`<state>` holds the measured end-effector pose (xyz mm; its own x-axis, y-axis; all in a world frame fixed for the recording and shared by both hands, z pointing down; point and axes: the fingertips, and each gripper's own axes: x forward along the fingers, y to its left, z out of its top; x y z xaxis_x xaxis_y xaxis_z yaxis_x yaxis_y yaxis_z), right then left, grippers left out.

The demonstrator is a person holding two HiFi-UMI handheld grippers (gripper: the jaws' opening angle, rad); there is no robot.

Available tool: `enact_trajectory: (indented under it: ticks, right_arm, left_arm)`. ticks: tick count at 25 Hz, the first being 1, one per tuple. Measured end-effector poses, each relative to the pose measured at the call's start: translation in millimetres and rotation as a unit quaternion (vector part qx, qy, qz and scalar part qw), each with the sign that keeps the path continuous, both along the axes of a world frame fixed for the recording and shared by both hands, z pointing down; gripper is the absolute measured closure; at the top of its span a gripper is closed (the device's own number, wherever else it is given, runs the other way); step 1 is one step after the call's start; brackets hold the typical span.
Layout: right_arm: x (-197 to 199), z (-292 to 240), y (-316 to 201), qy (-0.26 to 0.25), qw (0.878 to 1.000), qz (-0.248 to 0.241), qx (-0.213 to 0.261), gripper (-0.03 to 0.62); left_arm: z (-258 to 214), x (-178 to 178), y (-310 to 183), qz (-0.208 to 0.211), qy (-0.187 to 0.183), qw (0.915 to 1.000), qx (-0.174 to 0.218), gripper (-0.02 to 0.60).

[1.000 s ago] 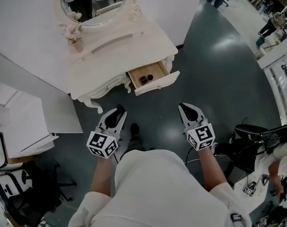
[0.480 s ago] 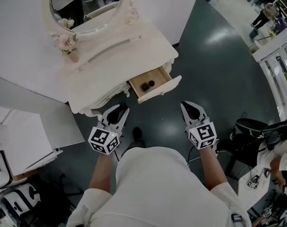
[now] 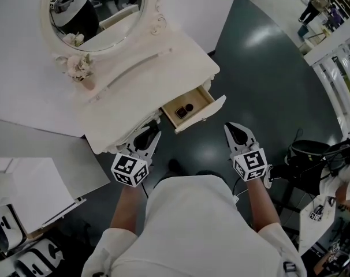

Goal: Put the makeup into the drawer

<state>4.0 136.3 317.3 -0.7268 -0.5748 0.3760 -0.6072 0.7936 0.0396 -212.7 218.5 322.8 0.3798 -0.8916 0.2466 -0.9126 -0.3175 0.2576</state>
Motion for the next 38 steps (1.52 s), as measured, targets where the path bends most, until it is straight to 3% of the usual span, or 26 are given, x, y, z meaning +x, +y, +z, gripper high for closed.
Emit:
enact_trajectory:
  ticks: [12, 21, 38]
  right_arm:
    - [3, 12, -12, 0.007, 0.999, 0.038, -0.015, 0.563]
    - [4, 24, -46, 0.001, 0.999, 0.037, -0.027, 0.563]
    - [11, 52, -169, 0.001, 0.998, -0.046, -0.05, 0.563]
  left_arm:
    - [7, -2, -25, 0.033, 0.004, 0.9994, -0.011, 0.48]
    - [14, 2, -52, 0.03, -0.005, 0.9992, -0.025, 0.48]
    - [37, 37, -146, -0.024, -0.03, 0.9964, -0.076, 0.48]
